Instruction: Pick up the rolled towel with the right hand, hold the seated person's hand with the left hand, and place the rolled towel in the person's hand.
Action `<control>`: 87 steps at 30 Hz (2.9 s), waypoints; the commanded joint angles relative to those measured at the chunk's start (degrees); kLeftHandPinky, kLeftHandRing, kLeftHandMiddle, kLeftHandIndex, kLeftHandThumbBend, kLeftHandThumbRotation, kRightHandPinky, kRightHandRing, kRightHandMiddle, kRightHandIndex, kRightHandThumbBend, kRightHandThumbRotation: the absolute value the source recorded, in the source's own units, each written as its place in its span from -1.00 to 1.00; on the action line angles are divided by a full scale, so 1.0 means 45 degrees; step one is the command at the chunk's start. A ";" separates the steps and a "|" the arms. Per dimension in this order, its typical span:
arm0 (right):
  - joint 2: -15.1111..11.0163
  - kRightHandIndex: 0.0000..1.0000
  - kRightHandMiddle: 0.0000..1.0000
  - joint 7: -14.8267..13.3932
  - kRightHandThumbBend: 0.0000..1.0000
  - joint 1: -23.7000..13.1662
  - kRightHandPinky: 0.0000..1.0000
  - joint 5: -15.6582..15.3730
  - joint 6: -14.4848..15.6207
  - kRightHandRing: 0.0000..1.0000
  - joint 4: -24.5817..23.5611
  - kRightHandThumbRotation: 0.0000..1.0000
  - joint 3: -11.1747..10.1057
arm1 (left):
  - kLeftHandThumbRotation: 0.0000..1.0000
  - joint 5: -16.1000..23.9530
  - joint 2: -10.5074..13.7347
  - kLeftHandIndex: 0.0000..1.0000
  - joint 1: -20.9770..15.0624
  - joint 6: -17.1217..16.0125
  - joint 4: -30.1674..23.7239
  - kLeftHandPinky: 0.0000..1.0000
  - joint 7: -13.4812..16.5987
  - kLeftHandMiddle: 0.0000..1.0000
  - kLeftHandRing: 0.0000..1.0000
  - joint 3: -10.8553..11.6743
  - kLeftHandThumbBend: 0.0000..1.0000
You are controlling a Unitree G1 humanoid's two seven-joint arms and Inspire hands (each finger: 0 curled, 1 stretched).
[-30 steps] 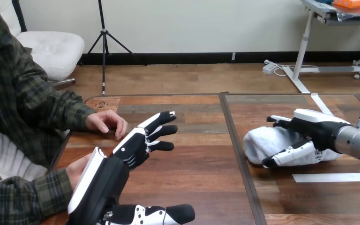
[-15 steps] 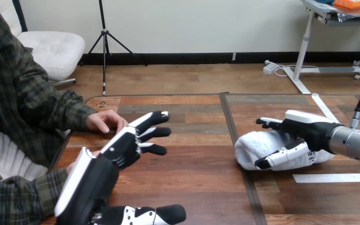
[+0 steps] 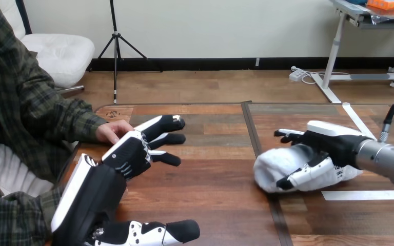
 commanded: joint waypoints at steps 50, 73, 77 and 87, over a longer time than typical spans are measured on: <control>0.1365 -0.48 -0.48 -0.1633 0.40 0.1943 -0.65 0.1353 -0.2318 -0.58 -0.0057 -1.00 -0.0522 | -0.44 -0.0424 -0.0121 0.49 -0.0573 0.0038 -0.1041 0.01 -0.0347 0.55 0.41 -0.0040 1.00; 0.1772 -0.45 -0.47 -0.0046 0.38 0.2085 -0.70 0.4634 -0.4071 -0.60 -0.0533 -1.00 -0.2722 | -0.41 -0.0505 -0.0090 0.51 -0.0547 -0.0041 -0.0756 0.02 -0.0450 0.58 0.44 -0.0065 1.00; 0.1992 -0.44 -0.46 0.0898 0.40 0.2065 -0.70 0.5673 -0.4153 -0.58 -0.0623 -1.00 -0.3358 | -0.41 -0.0470 -0.0088 0.50 -0.0557 -0.0002 -0.0707 0.01 -0.0452 0.58 0.44 -0.0037 1.00; 0.2393 -0.42 -0.41 0.3255 0.39 0.1931 -0.69 0.7937 -0.3923 -0.54 -0.0982 -1.00 -0.4686 | -0.38 -0.0191 -0.0085 0.51 -0.0569 0.0070 -0.0566 0.02 -0.0393 0.59 0.45 0.0074 1.00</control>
